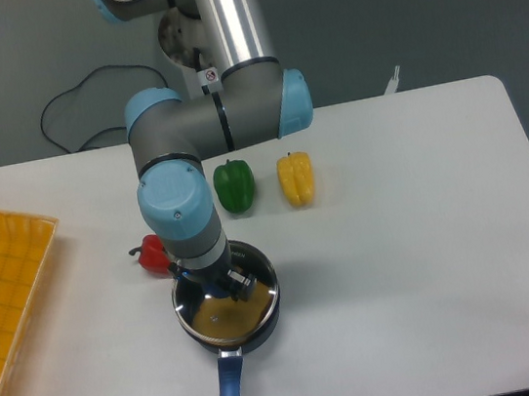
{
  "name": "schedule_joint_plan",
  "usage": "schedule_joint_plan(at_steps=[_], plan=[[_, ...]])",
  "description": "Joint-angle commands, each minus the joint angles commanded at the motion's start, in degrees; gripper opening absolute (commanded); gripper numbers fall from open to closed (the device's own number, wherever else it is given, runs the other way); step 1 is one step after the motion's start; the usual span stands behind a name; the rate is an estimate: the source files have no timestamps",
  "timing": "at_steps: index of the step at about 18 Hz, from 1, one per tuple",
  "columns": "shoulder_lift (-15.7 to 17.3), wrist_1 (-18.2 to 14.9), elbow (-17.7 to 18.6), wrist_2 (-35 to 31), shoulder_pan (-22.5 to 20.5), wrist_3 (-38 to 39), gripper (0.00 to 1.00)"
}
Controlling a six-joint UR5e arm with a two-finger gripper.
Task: Close the pot lid
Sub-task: 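Hold the lid on the saucepan and settle it flat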
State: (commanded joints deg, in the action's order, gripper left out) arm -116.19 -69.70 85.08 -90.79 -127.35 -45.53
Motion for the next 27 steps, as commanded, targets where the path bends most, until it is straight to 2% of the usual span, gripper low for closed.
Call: schedule_joint_plan(at_steps=[5, 27], plan=[[-0.1, 0.0, -0.1, 0.0, 0.0, 0.0, 0.72], [-0.5, -0.1, -0.6, -0.1, -0.2, 0.0, 0.72]])
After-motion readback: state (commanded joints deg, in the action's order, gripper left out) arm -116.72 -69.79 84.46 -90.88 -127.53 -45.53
